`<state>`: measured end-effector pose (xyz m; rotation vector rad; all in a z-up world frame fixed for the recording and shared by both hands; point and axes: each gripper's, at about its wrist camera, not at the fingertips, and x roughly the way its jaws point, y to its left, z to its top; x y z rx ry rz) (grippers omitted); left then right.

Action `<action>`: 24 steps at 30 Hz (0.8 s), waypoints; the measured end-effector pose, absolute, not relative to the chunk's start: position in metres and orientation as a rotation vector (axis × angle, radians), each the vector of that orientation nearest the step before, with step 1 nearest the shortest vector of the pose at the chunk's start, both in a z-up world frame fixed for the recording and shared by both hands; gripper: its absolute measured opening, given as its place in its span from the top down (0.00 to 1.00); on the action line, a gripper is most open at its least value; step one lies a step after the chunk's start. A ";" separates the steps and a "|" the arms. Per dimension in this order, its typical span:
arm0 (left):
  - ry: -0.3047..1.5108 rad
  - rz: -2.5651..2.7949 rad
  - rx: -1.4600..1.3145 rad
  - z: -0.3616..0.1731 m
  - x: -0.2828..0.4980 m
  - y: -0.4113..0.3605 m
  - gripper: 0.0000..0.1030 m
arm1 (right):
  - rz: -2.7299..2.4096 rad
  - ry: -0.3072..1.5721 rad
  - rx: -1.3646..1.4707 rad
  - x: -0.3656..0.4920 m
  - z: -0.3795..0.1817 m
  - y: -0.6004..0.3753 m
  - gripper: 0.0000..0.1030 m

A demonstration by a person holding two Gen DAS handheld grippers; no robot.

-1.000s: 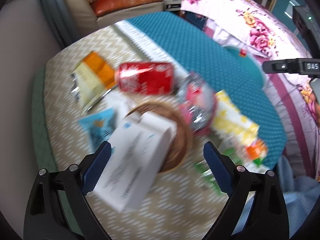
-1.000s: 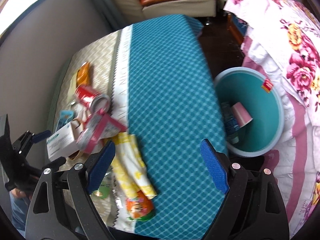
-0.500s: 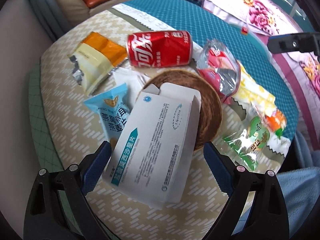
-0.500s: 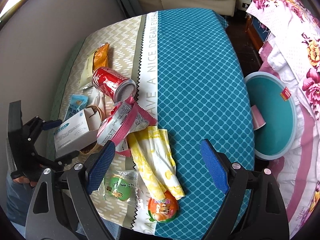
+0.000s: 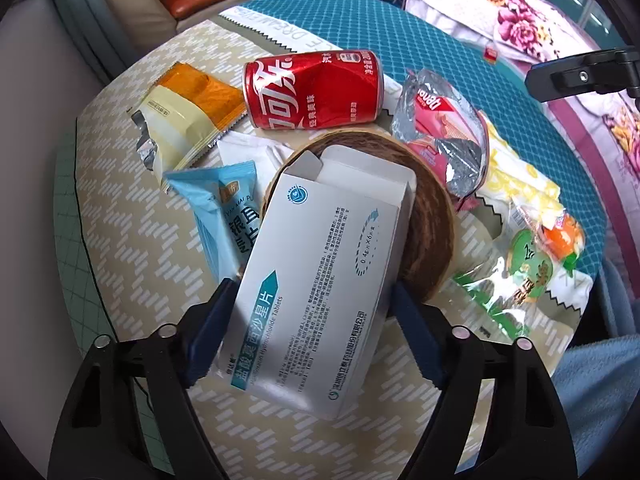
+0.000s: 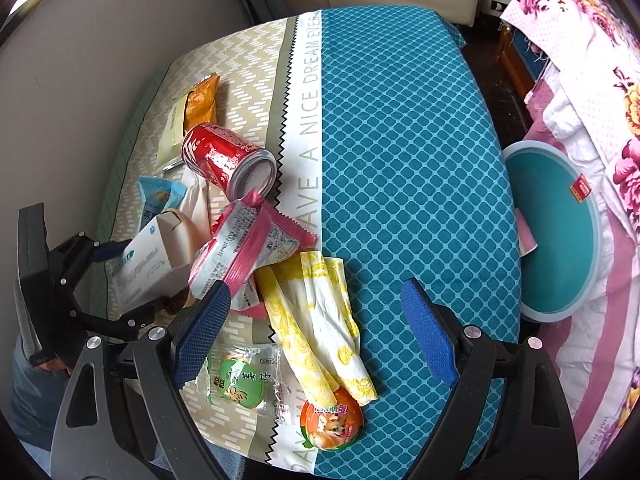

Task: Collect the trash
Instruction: 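Grasp the white medicine box with the left tool while the right tool grasps the red cola can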

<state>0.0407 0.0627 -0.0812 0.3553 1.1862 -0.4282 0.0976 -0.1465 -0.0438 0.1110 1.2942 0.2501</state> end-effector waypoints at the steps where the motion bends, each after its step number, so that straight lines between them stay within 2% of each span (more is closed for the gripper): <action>1: 1.182 -0.429 0.346 -0.079 0.040 0.063 0.28 | 0.251 1.294 0.107 0.098 -0.044 -0.145 0.19; 4: 1.163 -0.420 0.269 -0.067 0.039 0.071 0.31 | 0.249 1.289 0.097 0.101 -0.042 -0.143 0.19; 14: 1.094 -0.401 -0.091 -0.030 0.059 0.127 0.32 | 0.276 1.260 -0.008 0.136 -0.032 -0.122 0.19; 21: 1.090 -0.376 -0.233 -0.031 0.085 0.150 0.33 | 0.396 1.272 -0.106 0.177 -0.041 -0.077 0.19; 24: 1.096 -0.349 -0.238 -0.035 0.089 0.159 0.37 | 0.449 1.297 -0.158 0.192 -0.052 -0.058 0.20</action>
